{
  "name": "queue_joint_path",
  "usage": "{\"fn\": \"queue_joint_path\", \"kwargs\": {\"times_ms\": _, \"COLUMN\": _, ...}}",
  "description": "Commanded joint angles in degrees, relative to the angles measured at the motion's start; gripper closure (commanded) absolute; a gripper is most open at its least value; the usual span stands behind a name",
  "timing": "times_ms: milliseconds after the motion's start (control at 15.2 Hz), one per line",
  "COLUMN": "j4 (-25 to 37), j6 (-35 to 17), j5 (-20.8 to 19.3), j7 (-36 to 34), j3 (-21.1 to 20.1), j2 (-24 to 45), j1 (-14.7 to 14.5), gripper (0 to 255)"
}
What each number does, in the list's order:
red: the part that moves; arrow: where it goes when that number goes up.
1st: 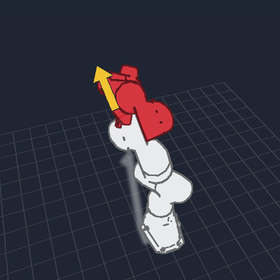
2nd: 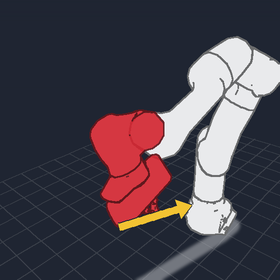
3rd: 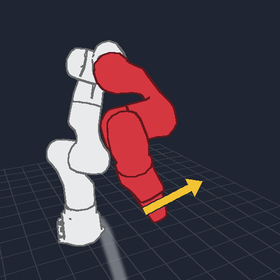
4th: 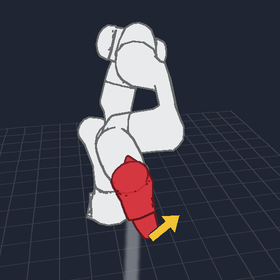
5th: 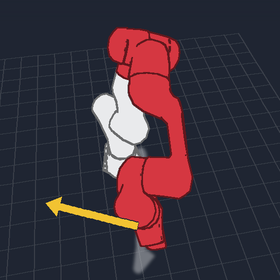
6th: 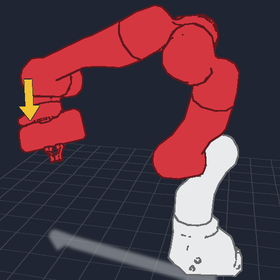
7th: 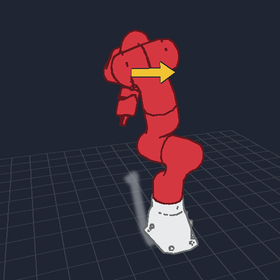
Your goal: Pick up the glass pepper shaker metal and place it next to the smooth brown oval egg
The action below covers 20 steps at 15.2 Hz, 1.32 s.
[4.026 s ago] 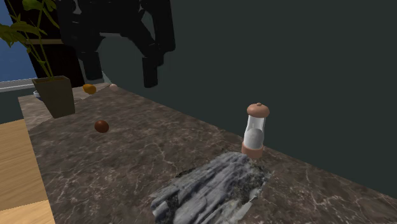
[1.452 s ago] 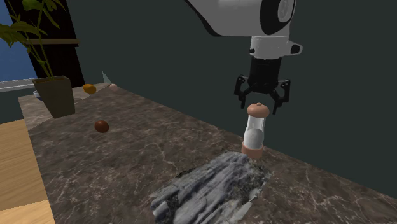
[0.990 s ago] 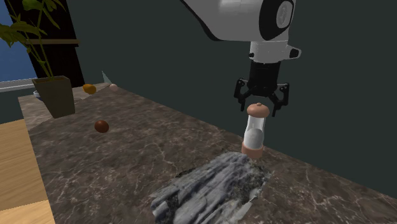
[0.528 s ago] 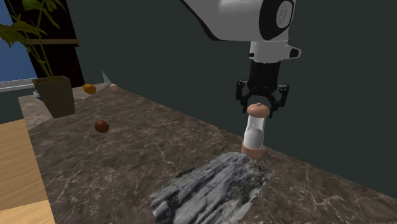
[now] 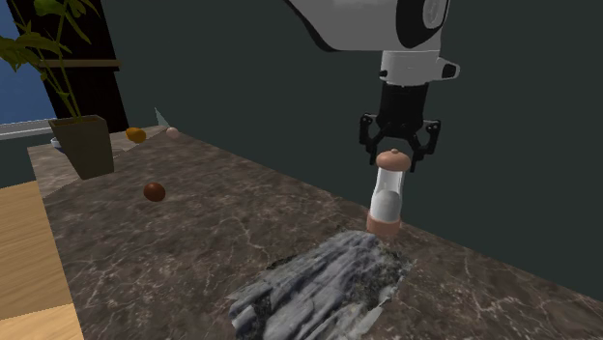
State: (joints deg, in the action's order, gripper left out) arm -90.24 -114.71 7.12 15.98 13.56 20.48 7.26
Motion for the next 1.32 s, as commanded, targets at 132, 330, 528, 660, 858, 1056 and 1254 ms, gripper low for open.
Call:
{"fn": "queue_joint_path", "kwargs": {"times_ms": 132, "j4": 2.2, "j6": 2.7, "j5": -0.2, "j7": -0.2, "j3": 0.1, "j2": -0.6, "j1": 0.0, "gripper": 255}}
{"fn": "queue_joint_path", "kwargs": {"times_ms": 330, "j4": 4.1, "j6": 4.9, "j5": -0.4, "j7": -0.4, "j3": 0.2, "j2": -0.9, "j1": 0.1, "gripper": 255}}
{"fn": "queue_joint_path", "kwargs": {"times_ms": 528, "j4": 6.3, "j6": 7.2, "j5": -0.5, "j7": -0.5, "j3": 0.2, "j2": -1.0, "j1": 0.2, "gripper": 255}}
{"fn": "queue_joint_path", "kwargs": {"times_ms": 660, "j4": 7.8, "j6": 8.7, "j5": -0.5, "j7": -0.6, "j3": 0.2, "j2": -1.0, "j1": 0.2, "gripper": 255}}
{"fn": "queue_joint_path", "kwargs": {"times_ms": 858, "j4": 10.2, "j6": 11.1, "j5": -0.5, "j7": -0.7, "j3": 0.3, "j2": -0.9, "j1": 0.4, "gripper": 255}}
{"fn": "queue_joint_path", "kwargs": {"times_ms": 1056, "j4": 12.9, "j6": 13.5, "j5": -0.5, "j7": -0.8, "j3": 0.3, "j2": -0.6, "j1": 0.5, "gripper": 255}}
{"fn": "queue_joint_path", "kwargs": {"times_ms": 1254, "j4": 12.8, "j6": 14.7, "j5": -1.0, "j7": -2.0, "j3": 0.1, "j2": -2.1, "j1": -0.3, "gripper": 255}}
